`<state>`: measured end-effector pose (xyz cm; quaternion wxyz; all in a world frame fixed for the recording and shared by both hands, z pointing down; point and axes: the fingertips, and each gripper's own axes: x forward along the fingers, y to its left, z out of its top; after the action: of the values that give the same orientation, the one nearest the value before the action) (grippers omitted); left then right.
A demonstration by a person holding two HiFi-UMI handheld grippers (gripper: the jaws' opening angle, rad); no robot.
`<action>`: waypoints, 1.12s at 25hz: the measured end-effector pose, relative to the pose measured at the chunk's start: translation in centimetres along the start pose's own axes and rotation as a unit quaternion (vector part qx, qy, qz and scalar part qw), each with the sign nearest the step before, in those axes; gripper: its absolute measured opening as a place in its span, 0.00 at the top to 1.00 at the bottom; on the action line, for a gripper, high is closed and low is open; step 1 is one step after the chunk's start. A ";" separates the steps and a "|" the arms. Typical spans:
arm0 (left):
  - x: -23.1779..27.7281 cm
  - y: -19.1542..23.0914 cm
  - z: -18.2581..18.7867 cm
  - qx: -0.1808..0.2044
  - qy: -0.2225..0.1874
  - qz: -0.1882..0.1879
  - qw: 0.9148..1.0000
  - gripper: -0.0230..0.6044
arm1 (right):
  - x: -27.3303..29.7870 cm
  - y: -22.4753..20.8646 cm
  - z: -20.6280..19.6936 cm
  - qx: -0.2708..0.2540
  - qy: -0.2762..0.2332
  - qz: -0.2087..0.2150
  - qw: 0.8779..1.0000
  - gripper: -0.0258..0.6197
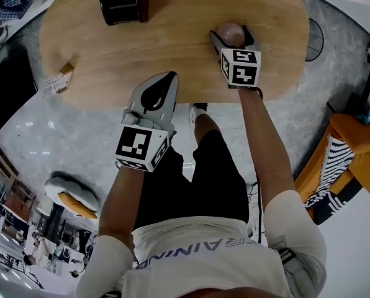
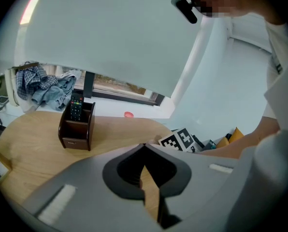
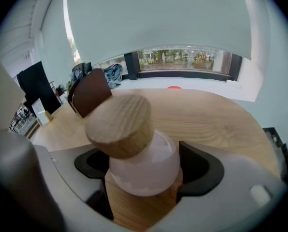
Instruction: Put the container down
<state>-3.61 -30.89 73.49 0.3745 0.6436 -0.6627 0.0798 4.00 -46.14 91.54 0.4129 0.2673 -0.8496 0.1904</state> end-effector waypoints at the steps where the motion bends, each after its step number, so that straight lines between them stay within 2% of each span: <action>1: -0.4 0.1 0.4 -0.001 -0.003 -0.001 1.000 0.97 | -0.6 -0.1 0.2 0.009 -0.007 0.004 1.000 0.27; 6: -3.7 0.5 3.4 -0.005 -0.029 0.005 1.000 0.97 | -5.1 -0.1 0.6 0.015 -0.015 0.007 1.000 0.27; 10: -6.3 0.3 5.8 -0.007 -0.045 0.014 0.999 0.97 | -10.9 -0.3 2.3 0.014 -0.046 -0.009 0.999 0.44; 12: -7.8 -0.2 7.2 -0.004 -0.058 0.015 0.998 0.97 | -14.1 -0.6 3.5 0.019 -0.072 -0.016 0.997 0.58; 15: -10.2 -1.5 9.4 -0.002 -0.078 0.013 0.997 0.97 | -19.1 -0.5 5.7 0.019 -0.104 -0.018 0.994 0.68; 21: -15.8 -5.3 15.2 0.002 -0.115 0.000 0.993 0.97 | -29.5 2.4 11.8 0.004 -0.158 -0.007 0.987 0.86; 24: -18.7 -7.7 18.7 0.031 -0.132 -0.010 0.991 0.97 | -34.5 3.3 15.1 0.000 -0.187 -0.010 0.982 0.93; 26: -20.5 -8.7 20.5 0.049 -0.146 -0.009 0.988 0.97 | -37.0 3.9 16.9 -0.003 -0.201 -0.010 0.980 0.94; 28: -22.4 -9.4 21.9 0.048 -0.164 -0.005 0.985 0.97 | -39.4 4.5 18.1 0.003 -0.209 -0.008 0.978 0.94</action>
<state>-6.09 -27.48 41.12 0.2301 0.6685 -0.7072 0.0034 10.73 -40.75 48.79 0.2266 0.3097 -0.9143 0.1294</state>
